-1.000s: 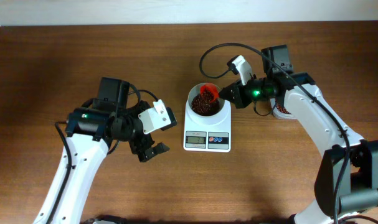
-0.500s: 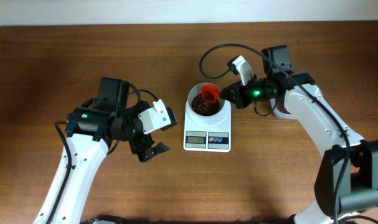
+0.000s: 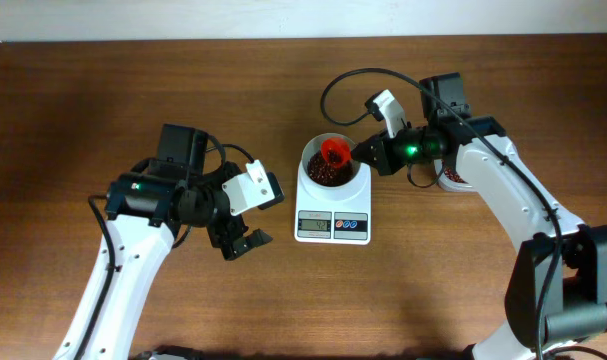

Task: Scoop and weigh 50g on scale
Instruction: 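Tilt the scoop with the right gripper to pour beans into the bowl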

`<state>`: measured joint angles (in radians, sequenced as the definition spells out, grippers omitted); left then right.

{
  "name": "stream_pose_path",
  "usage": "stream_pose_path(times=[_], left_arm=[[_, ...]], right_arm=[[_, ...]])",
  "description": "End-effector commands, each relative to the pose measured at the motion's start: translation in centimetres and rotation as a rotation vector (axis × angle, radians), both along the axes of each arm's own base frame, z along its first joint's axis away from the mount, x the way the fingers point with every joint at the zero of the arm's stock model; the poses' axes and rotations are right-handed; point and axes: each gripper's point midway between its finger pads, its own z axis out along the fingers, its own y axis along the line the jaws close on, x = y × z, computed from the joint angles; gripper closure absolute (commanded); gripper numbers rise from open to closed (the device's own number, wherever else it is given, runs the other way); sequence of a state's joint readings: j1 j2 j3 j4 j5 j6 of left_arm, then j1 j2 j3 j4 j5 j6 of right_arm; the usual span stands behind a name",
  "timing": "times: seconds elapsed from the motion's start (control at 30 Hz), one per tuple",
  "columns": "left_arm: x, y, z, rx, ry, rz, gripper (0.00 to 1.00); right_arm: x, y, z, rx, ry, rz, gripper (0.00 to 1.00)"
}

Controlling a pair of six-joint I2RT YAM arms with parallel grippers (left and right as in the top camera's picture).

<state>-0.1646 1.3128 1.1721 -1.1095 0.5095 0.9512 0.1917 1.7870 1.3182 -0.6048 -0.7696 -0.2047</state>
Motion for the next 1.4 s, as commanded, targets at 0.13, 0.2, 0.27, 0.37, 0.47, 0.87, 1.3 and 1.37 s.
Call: stream_pose_path(times=[0.13,0.2,0.27,0.37,0.47,0.87,1.3,1.37], left_arm=[[-0.2,-0.3,0.1,-0.014,-0.006,-0.022,0.01],[-0.2,-0.3,0.1,-0.014,-0.006,-0.022,0.01],[-0.2,-0.3,0.1,-0.014,-0.006,-0.022,0.01],[-0.2,-0.3,0.1,-0.014,-0.006,-0.022,0.01],[-0.2,-0.3,0.1,-0.014,-0.006,-0.022,0.01],[-0.2,-0.3,0.1,-0.014,-0.006,-0.022,0.01],[-0.2,-0.3,0.1,-0.014,-0.006,-0.022,0.01],[-0.2,-0.3,0.1,-0.014,-0.006,-0.022,0.01]], right_arm=[[1.0,-1.3,-0.7,-0.088,0.008,-0.097,0.96],[-0.5,1.1,1.6,0.077,-0.046,0.071,0.96],[1.0,-0.7,-0.1,-0.056,-0.036,-0.045,0.96],[0.9,0.3,1.0,0.004,-0.107,0.035,0.96],[0.6,1.0,1.7,0.050,-0.121,0.072,0.96],[0.3,-0.6,3.4,-0.105,-0.190,0.002,0.96],[0.6,-0.6,2.2,-0.342,-0.259,-0.053,0.96],[-0.7,1.4,3.1,-0.232,-0.274,0.067,0.96]])
